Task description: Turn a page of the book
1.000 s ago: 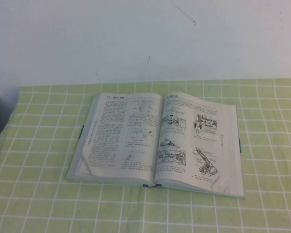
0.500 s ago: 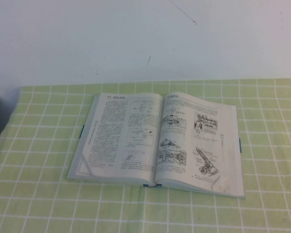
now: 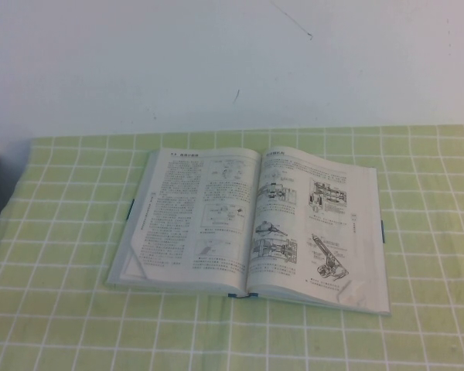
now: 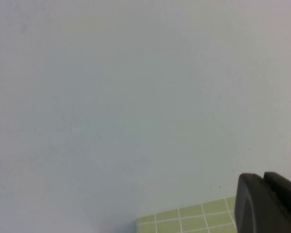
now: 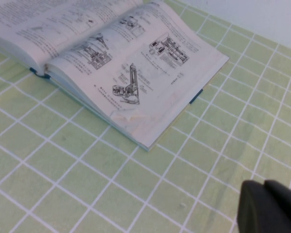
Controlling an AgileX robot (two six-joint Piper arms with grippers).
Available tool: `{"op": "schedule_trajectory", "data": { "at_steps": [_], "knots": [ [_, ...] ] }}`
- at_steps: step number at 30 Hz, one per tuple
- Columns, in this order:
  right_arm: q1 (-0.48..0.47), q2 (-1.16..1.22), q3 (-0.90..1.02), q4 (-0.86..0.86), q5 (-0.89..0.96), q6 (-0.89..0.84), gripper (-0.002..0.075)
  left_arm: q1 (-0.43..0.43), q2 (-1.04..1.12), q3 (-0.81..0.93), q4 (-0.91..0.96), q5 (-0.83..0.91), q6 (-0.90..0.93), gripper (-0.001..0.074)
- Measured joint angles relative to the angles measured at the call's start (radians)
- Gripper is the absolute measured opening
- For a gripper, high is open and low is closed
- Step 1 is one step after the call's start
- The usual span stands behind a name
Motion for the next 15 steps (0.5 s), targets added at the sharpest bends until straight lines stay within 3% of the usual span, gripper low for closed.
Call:
{"op": "schedule_trajectory", "data": {
  "at_steps": [7,15],
  "knots": [
    [0.0,0.0,0.0,0.0,0.0,0.0,-0.0002,0.0,0.0,0.0,0.114,0.035,-0.034,-0.0004],
    [0.0,0.0,0.0,0.0,0.0,0.0,-0.0002,0.0,-0.002,0.0,0.201,0.322,-0.236,-0.0004]
  ]
}}
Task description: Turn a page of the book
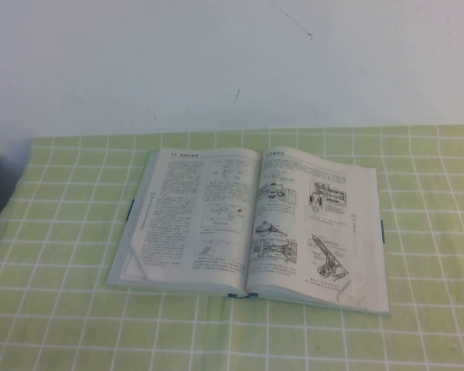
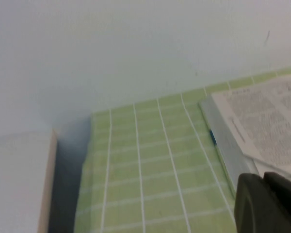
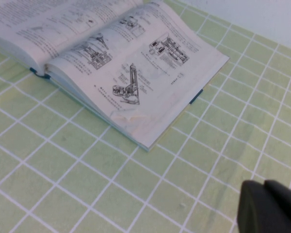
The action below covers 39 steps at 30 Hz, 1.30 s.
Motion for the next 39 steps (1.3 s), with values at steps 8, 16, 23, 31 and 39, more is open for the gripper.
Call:
{"op": "schedule_trajectory", "data": {
  "at_steps": [8,16,23,31,39],
  "knots": [
    [0.0,0.0,0.0,0.0,0.0,0.0,-0.0002,0.0,0.0,0.0,0.072,0.183,-0.229,-0.0004],
    [0.0,0.0,0.0,0.0,0.0,0.0,-0.0002,0.0,0.0,-0.002,0.075,0.187,-0.244,-0.0004],
    [0.0,0.0,0.0,0.0,0.0,0.0,-0.0002,0.0,0.0,-0.002,0.075,0.187,-0.248,-0.0004],
    [0.0,0.0,0.0,0.0,0.0,0.0,-0.0002,0.0,0.0,-0.002,0.075,0.187,-0.25,-0.0004],
    [0.0,0.0,0.0,0.0,0.0,0.0,-0.0002,0.0,0.0,-0.002,0.057,0.191,-0.252,-0.0004]
  ]
}}
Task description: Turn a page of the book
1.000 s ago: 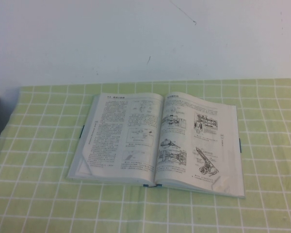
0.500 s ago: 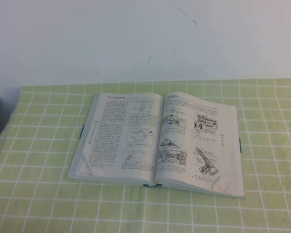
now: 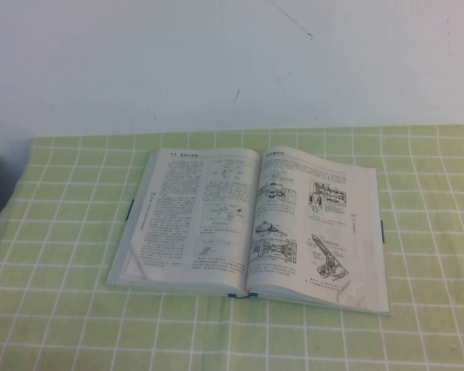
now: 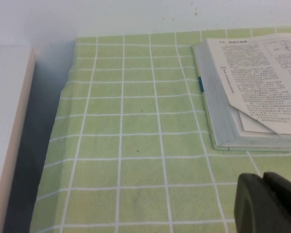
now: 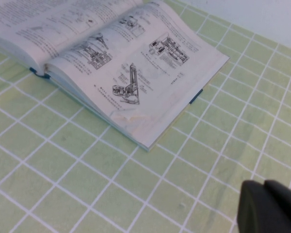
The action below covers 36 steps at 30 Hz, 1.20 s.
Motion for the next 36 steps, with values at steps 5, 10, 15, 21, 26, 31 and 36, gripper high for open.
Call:
{"op": "schedule_trajectory", "data": {
  "at_steps": [5,10,15,21,26,31,36],
  "knots": [
    [0.0,0.0,0.0,0.0,0.0,0.0,-0.0002,0.0,0.0,0.0,-0.004,0.001,0.0,-0.0004],
    [0.0,0.0,0.0,0.0,0.0,0.0,-0.0002,0.0,0.0,0.0,-0.004,0.004,0.0,-0.0004],
    [0.0,0.0,0.0,0.0,0.0,0.0,-0.0002,0.0,0.0,0.0,-0.006,0.004,0.0,-0.0004],
    [0.0,0.0,0.0,-0.014,-0.007,0.0,-0.0002,0.0,0.0,0.0,-0.006,0.004,0.0,-0.0004],
    [-0.002,-0.034,0.001,-0.231,-0.055,0.0,-0.0002,0.0,0.0,0.0,-0.006,0.004,0.0,-0.0004],
    [-0.002,-0.076,0.066,-0.295,-0.106,-0.014,-0.0002,0.0,0.0,-0.001,-0.006,0.004,0.0,-0.0004],
    [-0.017,-0.16,0.203,-0.315,-0.251,-0.092,-0.0002,0.0,0.0,-0.001,-0.006,0.004,0.0,-0.0004]
  ]
}}
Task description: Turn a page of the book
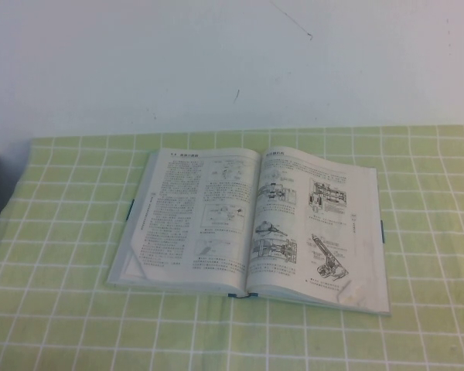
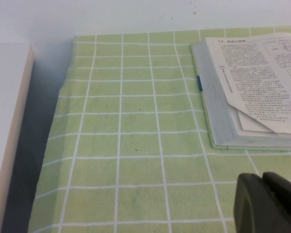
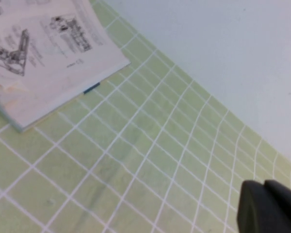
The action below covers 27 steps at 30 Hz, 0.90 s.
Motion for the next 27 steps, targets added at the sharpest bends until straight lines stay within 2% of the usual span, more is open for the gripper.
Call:
{"op": "schedule_trajectory", "data": {
  "at_steps": [10,27],
  "knots": [
    [-0.174,-0.048,0.193,-0.025,-0.074,0.336,-0.0002,0.0,-0.002,0.0,0.0,0.002,0.0,-0.0004],
    [-0.174,-0.048,0.206,-0.004,-0.138,0.358,-0.0002,0.0,-0.002,0.0,0.0,0.004,-0.002,-0.0004]
  ]
}}
